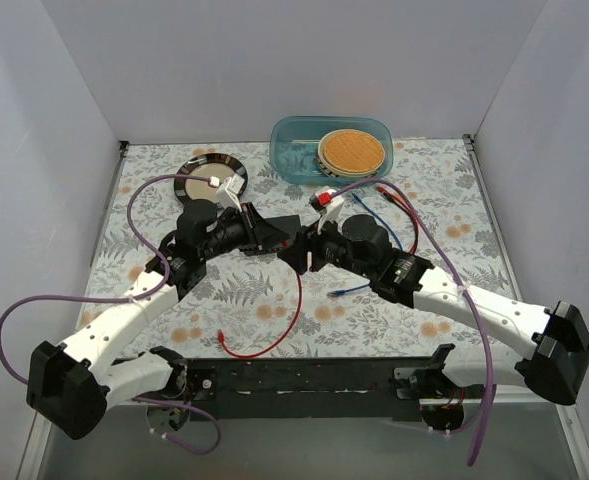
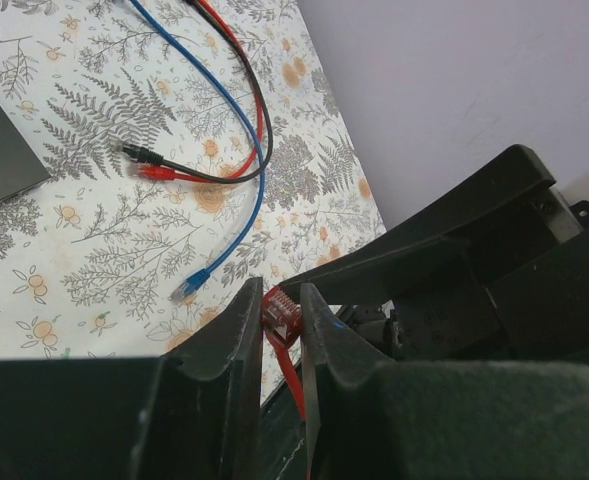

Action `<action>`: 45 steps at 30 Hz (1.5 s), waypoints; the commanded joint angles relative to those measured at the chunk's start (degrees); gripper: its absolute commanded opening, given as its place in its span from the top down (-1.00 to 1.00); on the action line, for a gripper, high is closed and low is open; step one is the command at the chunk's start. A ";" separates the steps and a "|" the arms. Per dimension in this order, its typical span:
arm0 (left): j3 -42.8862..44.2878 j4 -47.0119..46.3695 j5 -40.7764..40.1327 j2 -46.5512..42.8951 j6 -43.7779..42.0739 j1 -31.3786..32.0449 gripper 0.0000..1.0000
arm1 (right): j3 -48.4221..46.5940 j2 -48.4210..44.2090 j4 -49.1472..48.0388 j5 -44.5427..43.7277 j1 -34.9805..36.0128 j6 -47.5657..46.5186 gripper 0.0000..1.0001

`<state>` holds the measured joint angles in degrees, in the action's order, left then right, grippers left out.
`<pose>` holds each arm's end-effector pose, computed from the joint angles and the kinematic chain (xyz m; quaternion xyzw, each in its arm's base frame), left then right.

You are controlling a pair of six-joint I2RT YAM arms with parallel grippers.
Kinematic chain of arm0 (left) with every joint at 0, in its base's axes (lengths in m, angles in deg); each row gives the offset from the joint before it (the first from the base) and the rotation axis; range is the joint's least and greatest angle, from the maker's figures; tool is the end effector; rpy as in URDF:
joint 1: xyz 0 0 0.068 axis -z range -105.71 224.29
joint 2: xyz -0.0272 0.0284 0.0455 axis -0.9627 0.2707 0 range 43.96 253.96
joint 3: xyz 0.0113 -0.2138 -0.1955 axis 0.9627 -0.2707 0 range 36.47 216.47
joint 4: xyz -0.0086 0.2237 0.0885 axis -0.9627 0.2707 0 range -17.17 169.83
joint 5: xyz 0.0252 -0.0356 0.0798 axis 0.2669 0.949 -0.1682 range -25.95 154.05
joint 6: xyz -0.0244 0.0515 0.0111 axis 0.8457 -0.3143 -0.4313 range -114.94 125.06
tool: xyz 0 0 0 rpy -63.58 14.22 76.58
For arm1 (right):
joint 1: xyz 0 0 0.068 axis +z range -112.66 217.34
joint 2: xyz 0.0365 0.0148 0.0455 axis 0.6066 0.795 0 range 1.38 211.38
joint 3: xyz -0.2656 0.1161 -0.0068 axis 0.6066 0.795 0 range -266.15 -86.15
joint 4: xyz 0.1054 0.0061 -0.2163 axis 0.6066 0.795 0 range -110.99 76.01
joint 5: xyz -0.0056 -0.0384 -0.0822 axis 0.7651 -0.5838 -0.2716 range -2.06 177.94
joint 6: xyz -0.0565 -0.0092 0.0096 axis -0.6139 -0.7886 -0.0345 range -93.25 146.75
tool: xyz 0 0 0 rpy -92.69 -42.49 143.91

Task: Insert the plug into the switch port

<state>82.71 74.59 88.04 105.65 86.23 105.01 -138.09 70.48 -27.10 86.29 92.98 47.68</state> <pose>0.1841 -0.1290 0.3268 -0.2241 0.7648 -0.5745 0.1865 0.1498 0.2168 0.3461 -0.2215 0.7394 0.3851 0.5059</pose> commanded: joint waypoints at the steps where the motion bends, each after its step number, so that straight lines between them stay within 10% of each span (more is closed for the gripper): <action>1: 0.96 0.44 0.44 -2.28 -2.07 0.13 1.00 | 0.17 -2.39 -1.97 3.04 -0.88 -1.94 -0.15; 18: 0.43 -2.73 2.38 -5.88 -0.75 0.13 1.00 | 2.20 0.07 -7.95 8.42 -0.88 0.34 0.33; 22: 0.69 -2.55 2.64 -5.97 -0.92 0.13 0.99 | 2.46 -1.07 -7.78 7.45 -0.97 0.25 0.97; 23: 0.52 -2.55 2.56 -6.23 -0.92 0.13 0.89 | 2.20 -1.07 -7.34 7.71 -1.14 0.17 0.97; 26: 0.17 -2.29 1.34 -7.45 -1.62 0.13 -0.27 | -0.52 -0.81 -3.39 10.08 -1.76 -2.90 0.97; 28: -0.36 -2.11 -0.25 -8.42 -2.33 0.13 -0.50 | -3.42 -0.37 1.26 14.29 -2.72 -6.23 0.97; 36: -1.59 -1.05 -2.47 -12.73 -4.96 0.22 -0.54 | -9.75 3.49 11.55 50.02 -16.43 -14.50 0.97; 45: -2.56 -6.68 3.61 -12.56 -5.14 0.13 -0.47 | -13.45 9.12 17.10 63.08 -17.23 -18.47 0.97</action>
<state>80.24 70.59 88.72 93.24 81.99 105.01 -149.33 79.95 -11.38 139.80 75.62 30.96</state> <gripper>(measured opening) 0.747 0.066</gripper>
